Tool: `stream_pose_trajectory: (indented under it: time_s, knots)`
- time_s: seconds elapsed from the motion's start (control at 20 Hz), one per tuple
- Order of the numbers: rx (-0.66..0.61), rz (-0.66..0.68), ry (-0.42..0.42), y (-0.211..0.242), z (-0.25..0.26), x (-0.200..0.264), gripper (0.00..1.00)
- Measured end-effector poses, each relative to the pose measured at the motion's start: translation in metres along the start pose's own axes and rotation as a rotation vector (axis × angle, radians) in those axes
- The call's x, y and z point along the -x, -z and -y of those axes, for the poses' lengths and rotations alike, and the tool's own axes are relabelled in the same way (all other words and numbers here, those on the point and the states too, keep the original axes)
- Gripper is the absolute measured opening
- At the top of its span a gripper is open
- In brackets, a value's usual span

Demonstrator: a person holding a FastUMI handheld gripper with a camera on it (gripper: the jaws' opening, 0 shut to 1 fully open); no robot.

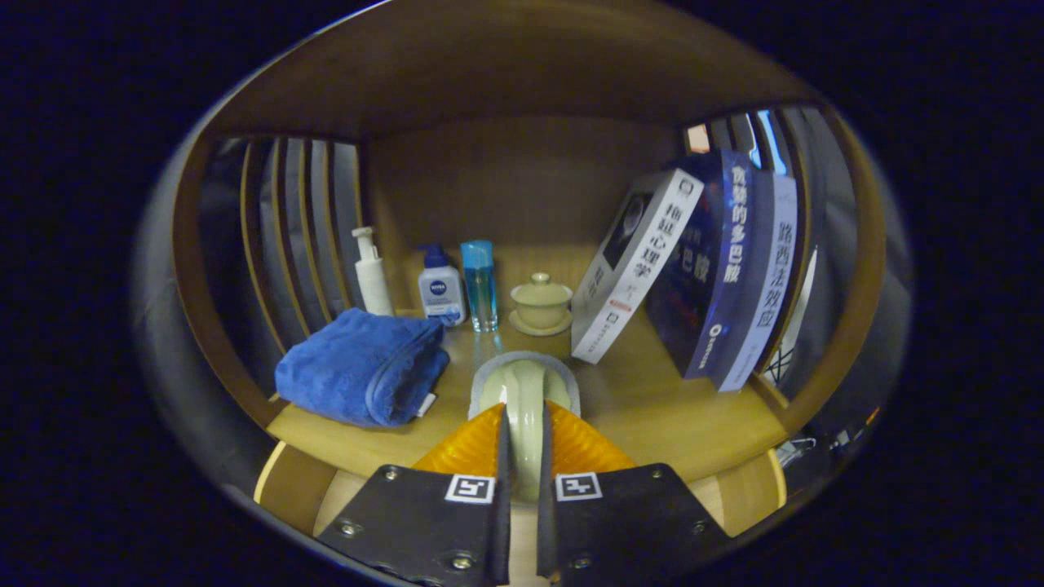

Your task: Pull open the drawer, take out the items inside it, and place them on the countertop above the cabinet.

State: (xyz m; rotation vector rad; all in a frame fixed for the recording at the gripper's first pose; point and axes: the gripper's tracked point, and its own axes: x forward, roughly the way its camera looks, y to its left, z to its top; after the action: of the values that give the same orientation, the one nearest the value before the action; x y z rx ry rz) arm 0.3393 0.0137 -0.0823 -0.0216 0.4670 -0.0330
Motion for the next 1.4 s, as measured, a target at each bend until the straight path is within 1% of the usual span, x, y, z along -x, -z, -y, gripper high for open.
stream_pose_trajectory:
  time_s: [0.1,0.3,0.55,0.65,0.8,0.95,1.05,1.1,1.2,1.35,1.4]
  knots:
    - [-0.018,0.005,0.015,0.0,0.001,-0.011,0.13]
    - [-0.06,-0.012,0.002,0.005,0.0,-0.035,0.13]
    - [-0.054,0.042,0.015,-0.003,0.002,-0.05,0.14]
    - [-0.047,0.054,0.022,-0.005,0.002,-0.051,0.18]
    - [-0.062,0.05,0.027,-0.004,0.002,-0.052,0.18]
    - [-0.093,0.057,0.059,-0.006,0.009,-0.05,0.18]
    - [-0.106,0.054,0.06,-0.006,0.009,-0.046,0.24]
    - [-0.117,0.062,0.056,-0.009,0.01,-0.043,0.24]
    - [-0.132,0.076,0.035,-0.016,0.008,-0.031,0.53]
    - [-0.123,0.091,0.031,-0.023,0.01,-0.008,0.97]
    - [-0.121,0.101,0.025,-0.026,0.01,-0.001,0.98]
